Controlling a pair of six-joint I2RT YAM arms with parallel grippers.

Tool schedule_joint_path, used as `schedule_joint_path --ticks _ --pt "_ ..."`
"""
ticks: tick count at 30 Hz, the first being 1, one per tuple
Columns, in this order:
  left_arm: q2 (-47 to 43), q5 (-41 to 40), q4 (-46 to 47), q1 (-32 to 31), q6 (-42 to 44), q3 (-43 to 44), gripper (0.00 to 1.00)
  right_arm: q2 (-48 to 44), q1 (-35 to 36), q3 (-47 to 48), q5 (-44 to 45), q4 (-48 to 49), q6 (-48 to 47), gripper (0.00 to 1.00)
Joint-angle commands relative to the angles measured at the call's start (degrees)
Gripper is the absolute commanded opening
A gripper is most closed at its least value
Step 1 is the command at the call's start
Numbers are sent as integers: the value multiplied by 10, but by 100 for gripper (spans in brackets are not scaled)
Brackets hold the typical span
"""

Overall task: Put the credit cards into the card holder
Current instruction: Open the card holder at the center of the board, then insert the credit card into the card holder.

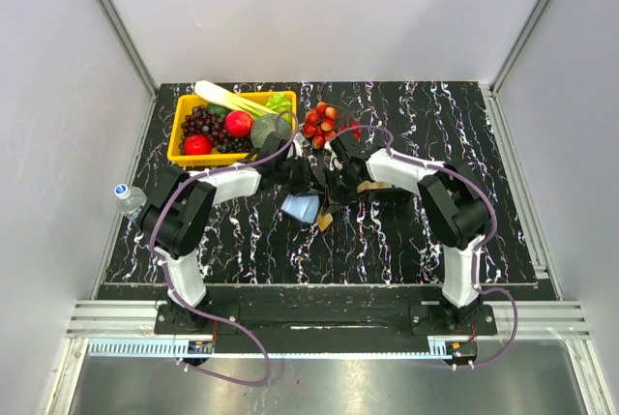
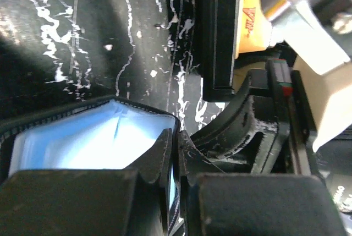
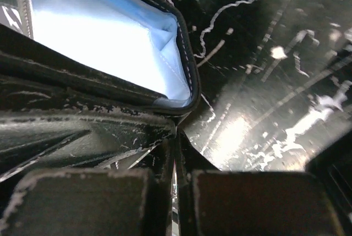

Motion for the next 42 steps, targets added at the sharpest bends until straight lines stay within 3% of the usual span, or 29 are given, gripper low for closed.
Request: schedule_joint_path --ticks 1,5,9,13,15,19,28,30,42 --pt "-6 -80 -25 -3 -5 -28 4 -95 0 -10 148 23 30 0" --pt "-2 -83 -23 -1 -10 -24 5 -148 -5 -24 202 18 43 0" --pt "5 -84 -22 -1 -12 -19 12 -181 -8 -28 214 11 57 0" --pt "16 -68 -7 -1 -22 -17 13 -202 -8 -37 156 29 66 0" --pt "19 -61 7 -1 -28 -19 20 -203 -7 -44 110 41 73 0" --pt "22 -53 24 2 -39 -25 23 -202 -3 -59 27 63 55 0" --pt "18 -47 37 13 -49 -30 32 -189 15 -75 -56 42 15 0" --pt "16 -46 43 15 -51 -35 40 -175 16 -73 -57 39 14 0" --pt "-6 -27 83 35 -56 -67 45 -104 16 -28 1 53 42 0"
